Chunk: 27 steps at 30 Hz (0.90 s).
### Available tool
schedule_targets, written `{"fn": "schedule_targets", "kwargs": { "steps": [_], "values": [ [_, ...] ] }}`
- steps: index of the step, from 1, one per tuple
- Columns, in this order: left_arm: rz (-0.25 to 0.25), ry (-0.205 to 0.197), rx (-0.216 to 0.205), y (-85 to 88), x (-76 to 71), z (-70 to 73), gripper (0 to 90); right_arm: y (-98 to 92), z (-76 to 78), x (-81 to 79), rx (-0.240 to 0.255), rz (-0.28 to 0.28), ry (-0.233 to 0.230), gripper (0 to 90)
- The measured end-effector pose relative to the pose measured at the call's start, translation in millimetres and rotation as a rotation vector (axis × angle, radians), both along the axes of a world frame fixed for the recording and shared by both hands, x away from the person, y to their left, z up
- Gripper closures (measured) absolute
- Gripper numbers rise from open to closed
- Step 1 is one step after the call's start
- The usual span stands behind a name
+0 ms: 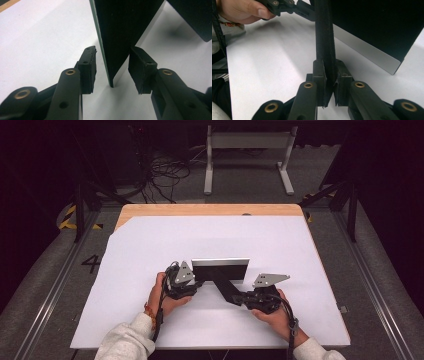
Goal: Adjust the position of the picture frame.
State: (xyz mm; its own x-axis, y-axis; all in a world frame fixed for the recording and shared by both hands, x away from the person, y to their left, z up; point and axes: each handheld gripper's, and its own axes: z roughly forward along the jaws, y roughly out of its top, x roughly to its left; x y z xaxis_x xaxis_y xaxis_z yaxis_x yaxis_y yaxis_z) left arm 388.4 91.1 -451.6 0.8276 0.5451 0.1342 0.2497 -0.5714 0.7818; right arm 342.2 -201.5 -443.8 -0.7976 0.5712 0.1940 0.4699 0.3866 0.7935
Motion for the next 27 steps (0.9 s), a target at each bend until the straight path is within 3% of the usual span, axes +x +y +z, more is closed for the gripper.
{"fn": "schedule_targets", "kwargs": {
  "steps": [15,27],
  "values": [
    [0.020,-0.021,0.016,-3.2,1.0,-1.7,57.3,2.4,-2.8,-2.5,-0.020,0.002,-0.011,83.8],
    [0.025,-0.016,0.017,-2.3,2.4,-2.7,56.2,3.5,-4.7,-3.3,-0.033,0.007,-0.014,84.7]
  ]
}}
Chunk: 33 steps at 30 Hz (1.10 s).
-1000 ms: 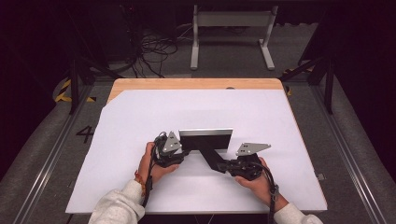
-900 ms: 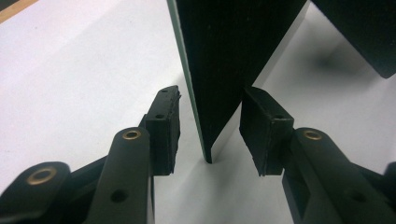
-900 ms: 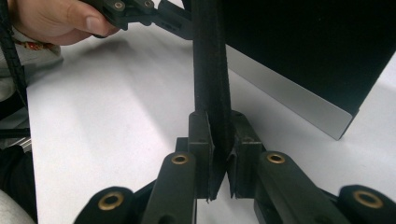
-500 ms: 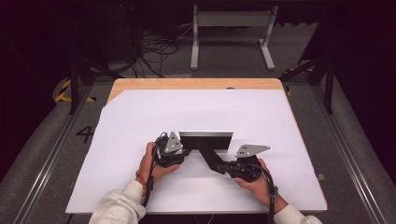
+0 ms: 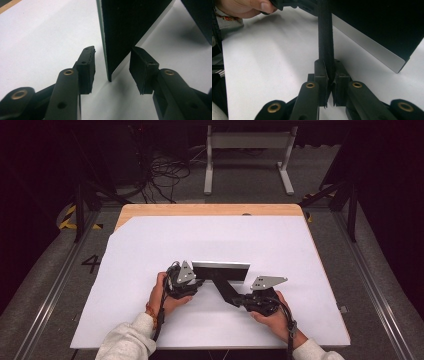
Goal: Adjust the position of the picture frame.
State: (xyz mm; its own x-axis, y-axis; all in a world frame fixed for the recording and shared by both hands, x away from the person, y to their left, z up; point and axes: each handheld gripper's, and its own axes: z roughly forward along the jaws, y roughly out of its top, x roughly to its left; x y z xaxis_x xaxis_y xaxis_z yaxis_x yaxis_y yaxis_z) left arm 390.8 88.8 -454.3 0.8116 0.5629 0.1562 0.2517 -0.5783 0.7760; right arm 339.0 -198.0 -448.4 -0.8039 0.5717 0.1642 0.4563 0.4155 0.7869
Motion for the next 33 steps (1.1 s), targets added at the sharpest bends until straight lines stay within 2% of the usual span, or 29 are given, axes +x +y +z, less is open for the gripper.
{"fn": "schedule_targets", "kwargs": {
  "steps": [19,23,33],
  "values": [
    [-0.001,0.007,-0.003,3.3,0.2,1.5,53.3,0.2,-1.9,-1.0,-0.021,0.009,0.001,85.4],
    [0.001,0.004,-0.023,4.9,-0.9,3.5,52.7,0.1,-2.1,-1.0,-0.018,0.011,0.004,85.6],
    [-0.003,0.002,-0.025,4.7,-1.5,3.9,52.5,-0.3,-2.8,-2.3,-0.018,0.013,0.008,85.8]
  ]
}}
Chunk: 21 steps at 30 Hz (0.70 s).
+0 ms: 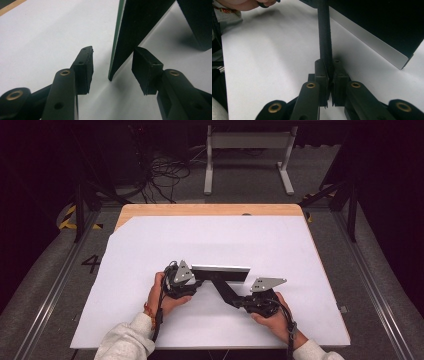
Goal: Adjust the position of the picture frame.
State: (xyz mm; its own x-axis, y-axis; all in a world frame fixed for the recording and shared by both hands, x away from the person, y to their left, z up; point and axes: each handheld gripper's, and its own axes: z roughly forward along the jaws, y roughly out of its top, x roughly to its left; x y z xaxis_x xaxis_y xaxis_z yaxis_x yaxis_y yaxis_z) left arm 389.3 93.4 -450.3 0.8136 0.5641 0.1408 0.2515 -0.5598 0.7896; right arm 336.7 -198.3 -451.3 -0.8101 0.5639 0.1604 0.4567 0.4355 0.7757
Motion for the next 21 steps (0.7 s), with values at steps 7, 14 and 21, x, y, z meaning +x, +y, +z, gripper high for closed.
{"fn": "schedule_targets", "kwargs": {
  "steps": [7,14,21],
  "values": [
    [-0.002,0.006,-0.002,-0.5,-0.5,-0.2,52.7,-2.1,-0.1,-2.2,-0.004,0.002,-0.005,86.1],
    [-0.007,0.004,0.000,0.2,-0.7,0.8,53.1,-4.0,1.6,-3.7,-0.016,0.010,-0.023,86.3],
    [-0.012,0.001,-0.003,0.4,-1.2,1.6,54.2,-3.8,2.2,-4.5,-0.023,0.010,-0.029,86.4]
  ]
}}
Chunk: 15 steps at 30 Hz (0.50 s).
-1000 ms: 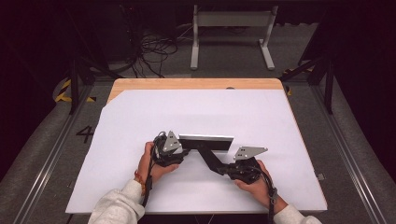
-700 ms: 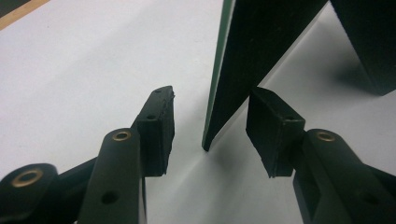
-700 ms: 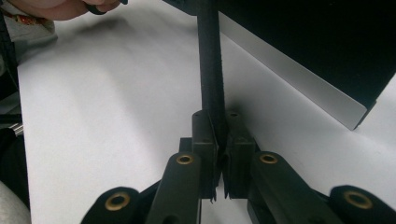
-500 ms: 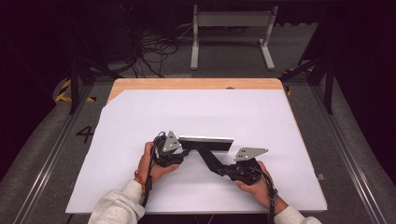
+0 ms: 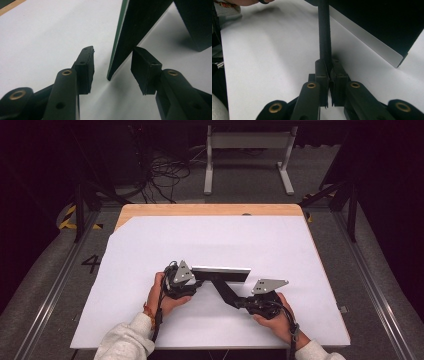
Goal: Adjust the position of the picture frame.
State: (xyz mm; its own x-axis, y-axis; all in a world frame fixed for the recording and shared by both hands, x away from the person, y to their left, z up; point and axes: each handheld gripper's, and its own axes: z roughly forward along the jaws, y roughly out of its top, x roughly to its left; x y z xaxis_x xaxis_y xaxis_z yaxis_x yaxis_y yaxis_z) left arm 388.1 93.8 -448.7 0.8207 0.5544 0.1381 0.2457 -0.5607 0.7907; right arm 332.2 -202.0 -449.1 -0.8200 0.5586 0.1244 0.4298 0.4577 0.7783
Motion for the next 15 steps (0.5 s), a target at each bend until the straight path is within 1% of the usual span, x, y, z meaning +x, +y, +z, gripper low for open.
{"fn": "schedule_targets", "kwargs": {
  "steps": [10,15],
  "values": [
    [0.003,-0.001,-0.002,0.6,-0.1,0.4,53.6,0.3,0.1,-0.3,-0.003,0.000,-0.003,86.4],
    [-0.004,0.010,-0.022,3.2,0.8,1.3,53.4,0.0,0.1,0.0,-0.003,0.002,0.000,86.5]
  ]
}}
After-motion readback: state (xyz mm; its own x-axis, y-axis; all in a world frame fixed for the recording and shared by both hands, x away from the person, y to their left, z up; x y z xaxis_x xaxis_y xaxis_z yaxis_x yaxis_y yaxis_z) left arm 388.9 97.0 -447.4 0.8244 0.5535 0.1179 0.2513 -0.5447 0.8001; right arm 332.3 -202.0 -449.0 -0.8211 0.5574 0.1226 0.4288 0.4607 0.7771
